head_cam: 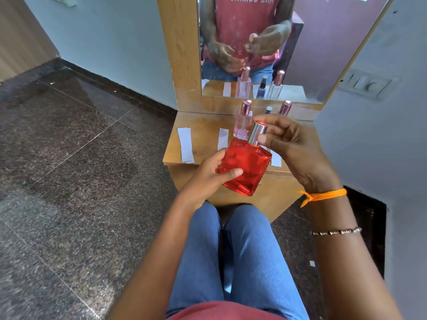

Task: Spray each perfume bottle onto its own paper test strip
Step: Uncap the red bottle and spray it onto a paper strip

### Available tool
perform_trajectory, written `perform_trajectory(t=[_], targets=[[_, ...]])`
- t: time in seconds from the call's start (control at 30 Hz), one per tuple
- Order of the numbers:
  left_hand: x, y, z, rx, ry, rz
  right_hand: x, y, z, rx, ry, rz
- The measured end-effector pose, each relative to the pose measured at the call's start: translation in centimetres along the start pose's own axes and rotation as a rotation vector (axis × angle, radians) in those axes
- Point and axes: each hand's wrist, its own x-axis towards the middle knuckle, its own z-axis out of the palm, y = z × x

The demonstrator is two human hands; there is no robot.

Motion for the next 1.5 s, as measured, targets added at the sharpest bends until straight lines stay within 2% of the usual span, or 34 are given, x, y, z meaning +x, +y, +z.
perform_trajectory(t=[0.2,0.3,0.4,0.5,0.6,0.67,0.77,0.87,1.3,1.5], targets=[[-0.6,-0.7,0.0,-0.076,0.07,-0.006,0.0,0.4,1.8,-0.117,0.135,0.026],[-0.5,-0.5,-0.2,-0.111,0.069,-0.011,-0.1,0.0,1.2,-0.121,0.051,0.053],[-0.1,-0.1,-0.6,-0.146,0.058,0.017,-0.4,0.0,1.1,-0.246,-0.059,0.155],[0.4,0.4,-0.4,-0.076,0.09,0.054,-0.1,-0.1,1.7,-0.359,-0.005,0.1],[0.9,0.5,-0.3,0.203,0.327,0.142,0.6,-0.7,2.4,-0.449,0.13,0.002],[0.8,0.0,-0.7,0.574,0.457,0.215,1.3,-0.9,2.8,-0.563,0.254,-0.076],[0.5,-1.5,-1.2,0.996,0.36,0.145,2.6,-1.3,3.8,-0.65,0.41,-0.144],[0.2,-2.8,-0.8,1.132,0.319,0.073,3.8,-1.4,5.1,-0.641,0.482,-0.183],[0.0,-3.0,-1.4,1.113,0.393,0.084,8.5,2.1,9.2,-0.987,0.56,-0.217],[0.0,-3.2,-1.2,1.108,0.386,0.074,9.0,3.5,9.4,-1.039,0.557,-0.174]])
